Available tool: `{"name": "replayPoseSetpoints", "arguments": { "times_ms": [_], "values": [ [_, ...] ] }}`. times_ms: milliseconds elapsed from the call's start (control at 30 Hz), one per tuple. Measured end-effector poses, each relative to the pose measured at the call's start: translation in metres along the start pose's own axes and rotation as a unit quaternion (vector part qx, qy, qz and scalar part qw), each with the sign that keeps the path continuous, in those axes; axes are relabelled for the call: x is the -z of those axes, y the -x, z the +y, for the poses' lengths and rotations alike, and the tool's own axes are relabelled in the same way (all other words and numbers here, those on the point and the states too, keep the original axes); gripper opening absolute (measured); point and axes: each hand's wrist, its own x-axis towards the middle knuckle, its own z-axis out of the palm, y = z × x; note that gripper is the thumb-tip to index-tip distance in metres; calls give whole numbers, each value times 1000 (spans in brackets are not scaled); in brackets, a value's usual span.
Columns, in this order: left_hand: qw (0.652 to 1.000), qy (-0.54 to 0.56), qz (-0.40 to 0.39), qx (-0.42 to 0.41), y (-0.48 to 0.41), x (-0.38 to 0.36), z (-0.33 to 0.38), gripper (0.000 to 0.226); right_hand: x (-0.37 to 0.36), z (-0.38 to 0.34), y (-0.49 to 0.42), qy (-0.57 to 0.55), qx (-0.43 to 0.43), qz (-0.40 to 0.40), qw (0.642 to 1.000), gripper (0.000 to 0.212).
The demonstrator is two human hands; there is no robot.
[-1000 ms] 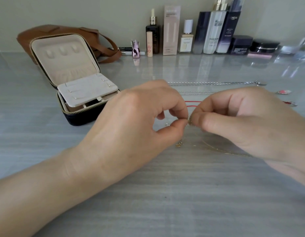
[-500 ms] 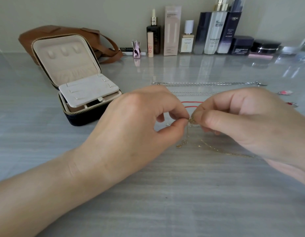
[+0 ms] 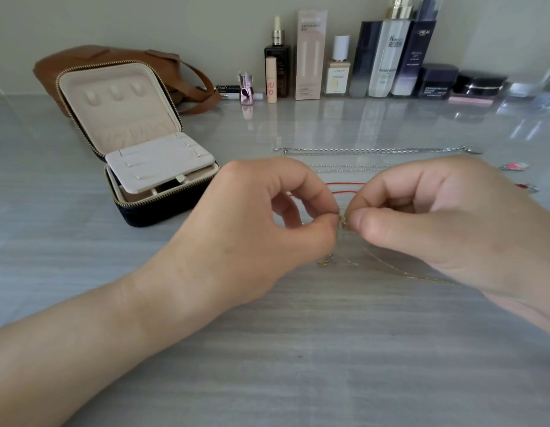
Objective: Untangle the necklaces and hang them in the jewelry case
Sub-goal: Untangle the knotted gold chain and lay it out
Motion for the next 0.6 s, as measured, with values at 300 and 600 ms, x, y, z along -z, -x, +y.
{"name": "replayPoseSetpoints", "arguments": {
  "times_ms": [300, 600],
  "values": [
    [999, -33, -4, -2, 0, 1, -2, 10, -2, 0, 5, 167, 104, 55, 979, 4],
    [989, -143, -8, -43, 2, -1, -2, 2, -2, 0, 5, 304, 130, 64, 942, 10]
  ]
}}
